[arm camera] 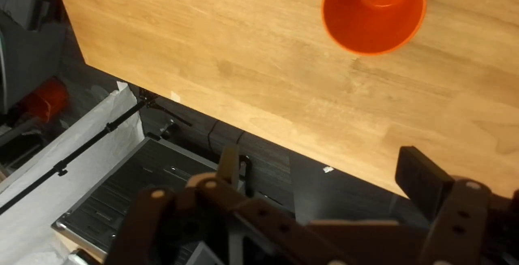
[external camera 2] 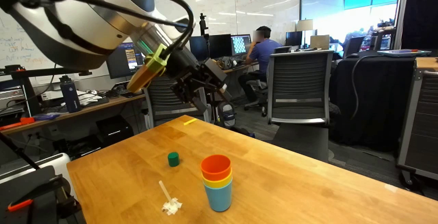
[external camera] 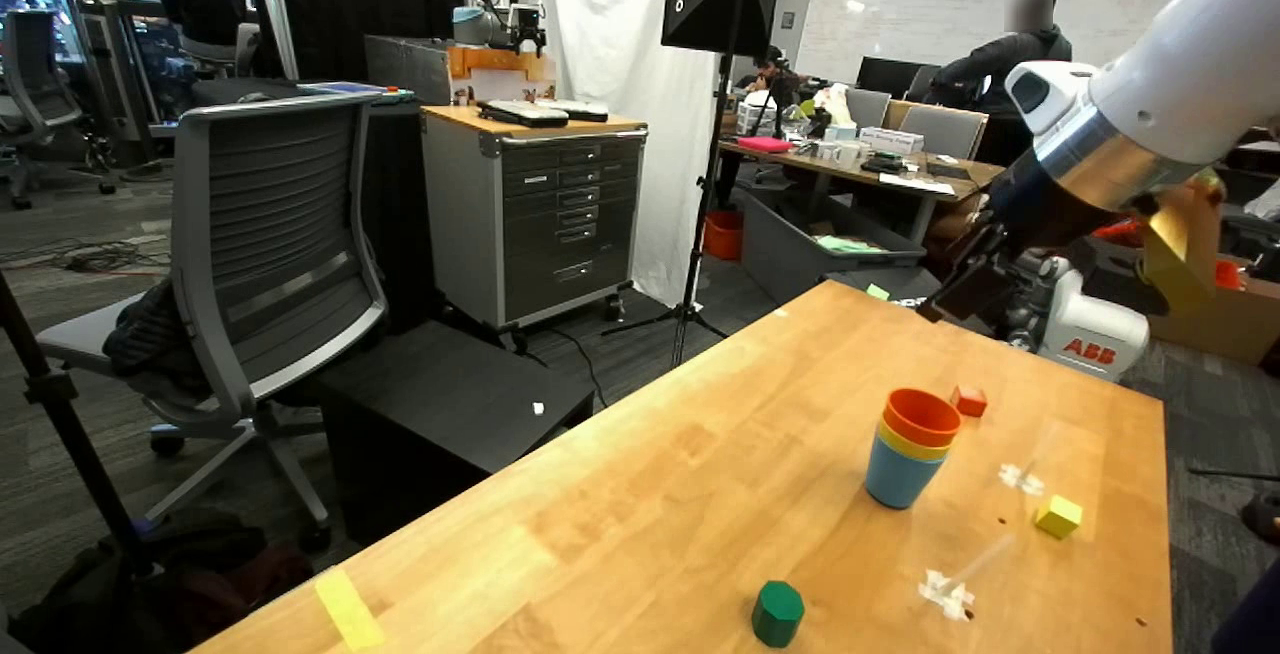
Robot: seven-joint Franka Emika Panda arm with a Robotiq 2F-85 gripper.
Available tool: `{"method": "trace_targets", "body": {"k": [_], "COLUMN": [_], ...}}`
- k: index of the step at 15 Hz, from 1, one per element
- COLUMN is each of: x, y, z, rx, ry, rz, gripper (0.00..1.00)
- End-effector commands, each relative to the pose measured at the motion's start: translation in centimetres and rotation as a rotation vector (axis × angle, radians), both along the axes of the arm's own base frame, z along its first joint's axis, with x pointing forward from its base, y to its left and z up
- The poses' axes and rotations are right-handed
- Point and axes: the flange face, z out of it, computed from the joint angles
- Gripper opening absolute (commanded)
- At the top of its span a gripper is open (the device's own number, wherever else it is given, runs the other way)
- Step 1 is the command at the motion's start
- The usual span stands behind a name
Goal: Stack the cups into the blue cup
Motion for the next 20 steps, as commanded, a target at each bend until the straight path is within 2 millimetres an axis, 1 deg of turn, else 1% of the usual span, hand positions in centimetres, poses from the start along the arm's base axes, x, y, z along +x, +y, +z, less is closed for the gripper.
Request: {"method": "trace_targets", "body": {"k": [1,2,3,5,6,8,9,11,13,16,17,18,19,20], "x": [-0.9,-0.7,-0.4,0.0,0.5,1.4,2.0,3.5,5.3,7.7,6.4,7.0,7.3,7.5], "y": [-1.1,-1.2,-1.0,0.0,0.3,1.1,1.3,0.9,-0.5,-2.8,-1.7,-2.3,-2.6,-2.7], "z": [2.5,2.5,2.0,1.0,1.0,1.4,2.5,5.4,9.2,15.5,11.7,13.7,14.9,15.3], "rx": [0.081,0.105,0.129,0.184,0.213,0.272,0.299,0.36,0.415,0.448,0.422,0.429,0.432,0.433], "ry": [-0.006,0.002,0.024,0.062,0.07,0.092,0.098,0.113,0.125,0.128,0.124,0.119,0.116,0.115], "rz": [-0.067,-0.089,-0.107,-0.139,-0.163,-0.213,-0.232,-0.268,-0.296,-0.356,-0.346,-0.358,-0.363,-0.365], "gripper": [1.0,1.0,1.0,1.0,1.0,1.0,1.0,1.0,1.0,1.0,1.0,1.0,1.0,1.0]}}
